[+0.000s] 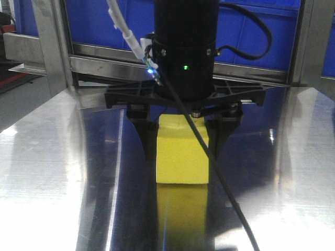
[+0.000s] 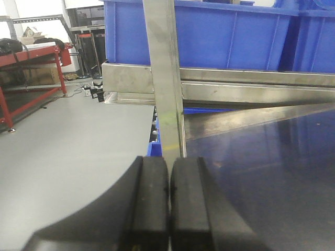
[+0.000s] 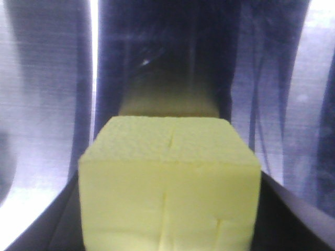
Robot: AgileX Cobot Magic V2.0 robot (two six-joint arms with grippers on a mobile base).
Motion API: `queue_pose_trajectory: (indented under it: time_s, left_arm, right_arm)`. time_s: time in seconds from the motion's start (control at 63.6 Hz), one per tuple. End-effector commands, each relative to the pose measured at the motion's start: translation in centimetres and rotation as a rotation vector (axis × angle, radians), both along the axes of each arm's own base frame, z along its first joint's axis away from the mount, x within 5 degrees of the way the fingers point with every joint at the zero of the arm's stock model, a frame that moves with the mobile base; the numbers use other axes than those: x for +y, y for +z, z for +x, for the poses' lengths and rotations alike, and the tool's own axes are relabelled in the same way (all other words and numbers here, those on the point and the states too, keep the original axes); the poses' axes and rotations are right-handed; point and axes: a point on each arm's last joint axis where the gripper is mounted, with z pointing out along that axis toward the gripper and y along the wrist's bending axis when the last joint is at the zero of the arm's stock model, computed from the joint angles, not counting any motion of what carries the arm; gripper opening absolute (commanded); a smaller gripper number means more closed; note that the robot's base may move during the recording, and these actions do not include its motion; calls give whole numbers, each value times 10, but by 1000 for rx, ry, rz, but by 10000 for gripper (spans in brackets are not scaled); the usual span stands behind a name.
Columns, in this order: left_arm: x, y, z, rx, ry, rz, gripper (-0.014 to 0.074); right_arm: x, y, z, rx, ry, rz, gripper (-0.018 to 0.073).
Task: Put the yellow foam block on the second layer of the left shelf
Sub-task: 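Close the right gripper around the yellow foam cube, then lift the cube off the table with the right gripper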
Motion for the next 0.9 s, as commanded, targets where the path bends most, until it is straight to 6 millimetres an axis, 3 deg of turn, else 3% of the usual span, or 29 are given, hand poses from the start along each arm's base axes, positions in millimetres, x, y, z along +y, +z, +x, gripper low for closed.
queue_pose_trajectory:
  time_s: [0.0, 0.267, 0.676, 0.88]
  left_arm:
    - [0, 0, -1, -76, -7, -20, 124]
    - [0, 0, -1, -76, -7, -20, 124]
    - [0, 0, -1, -76, -7, -20, 124]
    - [0, 0, -1, -76, -7, -20, 124]
  right_arm:
    - [-10, 41, -3, -121, 47, 56, 487]
    - [-56, 48, -25, -132, 156, 36, 487]
    - [-171, 56, -55, -143, 72, 35, 487]
    - [-222, 61, -75, -239, -42, 29, 487]
